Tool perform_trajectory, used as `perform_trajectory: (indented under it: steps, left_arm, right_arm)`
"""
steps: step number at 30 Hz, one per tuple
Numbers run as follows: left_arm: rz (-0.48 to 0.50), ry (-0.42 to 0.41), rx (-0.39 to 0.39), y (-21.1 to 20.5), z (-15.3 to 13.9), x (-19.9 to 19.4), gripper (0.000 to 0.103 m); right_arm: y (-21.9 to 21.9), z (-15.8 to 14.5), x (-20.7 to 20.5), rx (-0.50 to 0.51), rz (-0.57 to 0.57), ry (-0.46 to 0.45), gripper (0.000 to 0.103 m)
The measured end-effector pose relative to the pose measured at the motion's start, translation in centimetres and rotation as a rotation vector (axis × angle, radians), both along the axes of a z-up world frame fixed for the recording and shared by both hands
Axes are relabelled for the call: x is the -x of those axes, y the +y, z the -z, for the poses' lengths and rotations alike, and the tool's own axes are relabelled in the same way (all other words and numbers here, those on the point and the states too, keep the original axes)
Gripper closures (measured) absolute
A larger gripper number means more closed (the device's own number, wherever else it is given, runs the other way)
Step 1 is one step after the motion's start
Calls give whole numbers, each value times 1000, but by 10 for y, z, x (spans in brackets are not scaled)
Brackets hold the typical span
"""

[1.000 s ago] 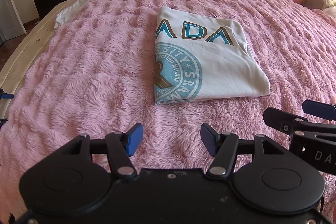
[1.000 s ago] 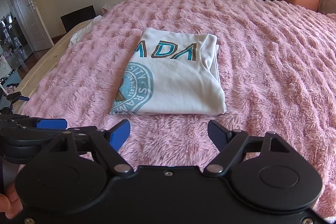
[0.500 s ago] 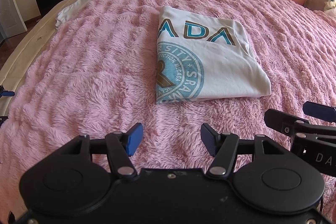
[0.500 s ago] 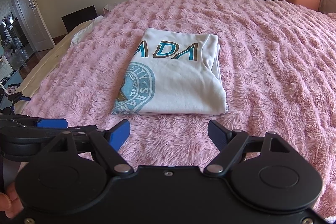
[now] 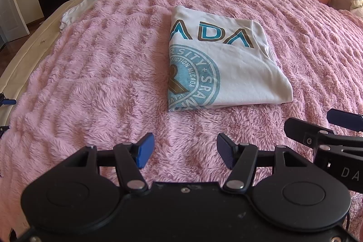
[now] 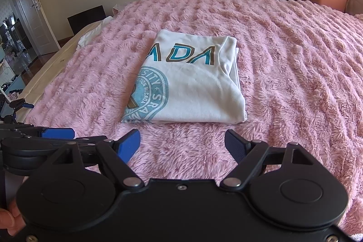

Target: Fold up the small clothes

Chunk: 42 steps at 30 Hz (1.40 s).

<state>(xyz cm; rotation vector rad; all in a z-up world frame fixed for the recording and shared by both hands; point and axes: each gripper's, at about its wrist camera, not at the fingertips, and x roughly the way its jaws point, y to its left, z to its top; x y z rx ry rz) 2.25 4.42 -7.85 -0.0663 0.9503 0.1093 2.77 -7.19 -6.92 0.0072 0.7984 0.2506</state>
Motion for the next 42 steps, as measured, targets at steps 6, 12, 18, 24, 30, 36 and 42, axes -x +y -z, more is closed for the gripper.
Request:
perform_trajectory:
  steps: [6,12,18,24,30,36,42]
  left_arm:
    - [3,-4,-9,-1,-1,-1,39]
    - [7,8,1,-1,0,-1,39]
    - [11,12,-6,-2,1,-2,39]
    - [2,10,-2,-2,2,-4,39]
    - [23,5,8,-3,3,-5,39]
    - [34,-31,36,-1,1,-3,39]
    - [42,-50,24,-2,-1,-2,39]
  right_arm:
    - [0,0,0,1,-1,-1,20]
    - [1,-1,0,2,-1,-1,20]
    - [1,-2,-2,2,-1,1,20]
    - [-2,0,-3,2,7,8,20]
    - [-5,3,-6,2,4,12,20]
    - [-4,3,-5,3,4,15,20]
    - [-5,7,-6,5,6,18,20]
